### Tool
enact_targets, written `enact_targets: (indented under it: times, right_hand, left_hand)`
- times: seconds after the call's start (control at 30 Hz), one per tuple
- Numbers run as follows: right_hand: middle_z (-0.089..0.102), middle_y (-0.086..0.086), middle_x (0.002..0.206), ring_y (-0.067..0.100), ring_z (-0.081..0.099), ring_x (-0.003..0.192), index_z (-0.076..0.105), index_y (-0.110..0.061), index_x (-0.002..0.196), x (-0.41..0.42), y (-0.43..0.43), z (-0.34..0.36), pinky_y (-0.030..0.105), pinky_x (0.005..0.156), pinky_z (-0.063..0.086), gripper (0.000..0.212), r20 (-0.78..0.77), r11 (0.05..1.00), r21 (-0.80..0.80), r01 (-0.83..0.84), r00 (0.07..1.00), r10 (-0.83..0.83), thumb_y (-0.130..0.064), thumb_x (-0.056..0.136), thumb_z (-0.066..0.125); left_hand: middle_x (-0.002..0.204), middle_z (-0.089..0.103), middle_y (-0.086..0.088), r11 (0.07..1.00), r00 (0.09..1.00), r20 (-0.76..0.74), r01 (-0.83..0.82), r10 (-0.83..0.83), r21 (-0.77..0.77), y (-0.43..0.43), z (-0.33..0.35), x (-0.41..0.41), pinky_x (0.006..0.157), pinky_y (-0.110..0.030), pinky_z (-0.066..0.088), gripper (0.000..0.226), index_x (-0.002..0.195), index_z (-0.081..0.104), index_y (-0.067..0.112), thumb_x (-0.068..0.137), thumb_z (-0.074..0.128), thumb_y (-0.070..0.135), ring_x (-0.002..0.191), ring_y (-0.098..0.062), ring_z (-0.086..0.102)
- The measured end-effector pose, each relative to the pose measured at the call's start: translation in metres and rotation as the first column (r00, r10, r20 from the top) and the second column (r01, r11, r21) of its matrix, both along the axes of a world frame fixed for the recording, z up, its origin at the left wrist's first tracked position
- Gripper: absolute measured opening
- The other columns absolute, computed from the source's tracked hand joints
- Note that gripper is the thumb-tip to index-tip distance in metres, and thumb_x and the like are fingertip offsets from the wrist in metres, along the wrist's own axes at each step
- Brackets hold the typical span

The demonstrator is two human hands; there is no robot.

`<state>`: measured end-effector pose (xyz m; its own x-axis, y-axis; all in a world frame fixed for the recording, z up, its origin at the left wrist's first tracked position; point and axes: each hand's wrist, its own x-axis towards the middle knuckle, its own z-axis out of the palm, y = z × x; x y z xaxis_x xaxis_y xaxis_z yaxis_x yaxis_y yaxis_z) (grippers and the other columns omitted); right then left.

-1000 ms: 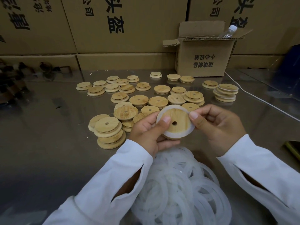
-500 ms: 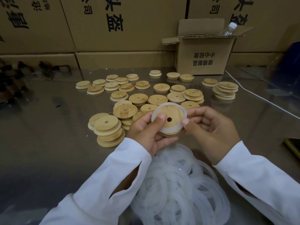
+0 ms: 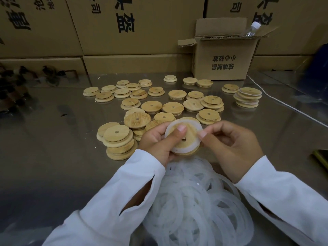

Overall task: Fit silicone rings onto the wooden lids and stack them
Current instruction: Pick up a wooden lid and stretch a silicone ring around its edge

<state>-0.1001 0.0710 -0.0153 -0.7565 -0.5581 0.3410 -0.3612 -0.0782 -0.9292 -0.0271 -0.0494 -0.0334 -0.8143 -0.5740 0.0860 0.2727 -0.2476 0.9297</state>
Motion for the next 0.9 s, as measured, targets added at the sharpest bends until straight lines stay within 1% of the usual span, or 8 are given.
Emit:
enact_targets:
  times: [0.1,0.2,0.3,0.43,0.53,0.63,0.77,0.9]
  right_hand:
    - [0.064,0.0,0.067,0.01,0.055,0.062,0.064,-0.018,0.067,-0.0025,0.0007,0.0003,0.009,0.057,0.044,0.011,-0.028,0.999,0.036,-0.004,1.0,0.005,-0.013,0.077,0.067]
    - [0.06,-0.007,0.062,0.008,0.052,0.059,0.062,-0.021,0.066,-0.0056,0.0009,0.0007,0.009,0.057,0.043,0.016,-0.067,0.996,0.085,-0.008,0.998,0.014,-0.014,0.079,0.065]
    - [0.059,-0.006,0.064,0.011,0.053,0.063,0.061,-0.023,0.068,-0.0059,0.0003,0.001,0.012,0.06,0.044,0.016,-0.11,0.992,0.127,-0.019,0.993,0.033,-0.015,0.082,0.062]
    - [0.06,-0.003,0.068,0.019,0.058,0.072,0.06,-0.022,0.07,-0.0041,-0.0016,0.0004,0.023,0.067,0.047,0.014,-0.139,0.989,0.145,-0.021,0.989,0.041,-0.015,0.083,0.061]
    - [0.061,0.0,0.068,0.023,0.059,0.071,0.06,-0.022,0.07,-0.0034,-0.002,-0.0008,0.022,0.064,0.047,0.013,-0.153,0.992,0.13,0.0,0.988,0.02,-0.016,0.082,0.063]
    - [0.063,0.002,0.067,0.026,0.058,0.067,0.062,-0.022,0.067,-0.0037,-0.0007,-0.0032,0.022,0.06,0.048,0.015,-0.13,0.996,0.085,0.037,0.991,-0.026,-0.014,0.079,0.067]
    - [0.065,0.006,0.068,0.021,0.057,0.061,0.065,-0.021,0.067,-0.0038,-0.0004,-0.0039,0.021,0.058,0.048,0.012,-0.082,0.998,0.028,0.051,0.995,-0.048,-0.014,0.076,0.07]
    - [0.067,-0.001,0.074,0.014,0.064,0.068,0.064,-0.021,0.077,-0.0025,-0.0024,-0.0071,0.02,0.065,0.053,0.008,0.006,0.999,0.012,0.046,0.999,-0.046,-0.018,0.074,0.071]
  left_hand:
    - [0.08,0.07,-0.005,0.997,0.999,-0.005,-0.033,0.033,-0.063,-0.0032,0.0003,0.0005,0.072,-0.033,0.056,0.035,0.089,0.069,0.014,0.058,0.066,0.029,0.078,-0.017,0.066]
    - [0.082,0.069,-0.006,0.995,0.999,-0.025,-0.049,0.047,-0.084,-0.0043,0.0017,0.0004,0.073,-0.032,0.056,0.036,0.09,0.068,0.013,0.058,0.066,0.03,0.079,-0.018,0.065]
    - [0.081,0.07,-0.004,0.995,0.997,-0.052,-0.055,0.051,-0.079,-0.006,0.0024,0.0003,0.072,-0.029,0.057,0.036,0.091,0.068,0.013,0.059,0.066,0.029,0.078,-0.016,0.065]
    - [0.078,0.071,-0.002,0.999,0.996,-0.085,-0.019,0.016,-0.036,-0.0078,0.0042,0.0012,0.067,-0.027,0.057,0.033,0.093,0.066,0.01,0.064,0.063,0.023,0.076,-0.013,0.067]
    - [0.078,0.071,-0.002,1.0,0.996,-0.091,-0.008,0.006,-0.015,-0.0068,0.0047,0.0014,0.068,-0.029,0.058,0.033,0.095,0.065,0.008,0.065,0.062,0.022,0.076,-0.013,0.068]
    - [0.076,0.07,-0.001,0.999,0.997,-0.07,-0.033,0.03,-0.041,-0.0048,0.0037,0.0013,0.068,-0.029,0.058,0.032,0.091,0.067,0.01,0.063,0.064,0.024,0.074,-0.012,0.067]
    - [0.078,0.07,-0.002,0.992,0.996,-0.057,-0.073,0.068,-0.099,-0.0041,0.0018,0.0015,0.07,-0.033,0.058,0.032,0.086,0.068,0.015,0.058,0.068,0.03,0.078,-0.016,0.067]
    - [0.081,0.07,0.001,0.982,0.996,-0.053,-0.082,0.074,-0.167,-0.0051,0.0,0.0015,0.07,-0.036,0.058,0.016,0.079,0.071,0.024,0.065,0.078,0.027,0.081,-0.016,0.066]
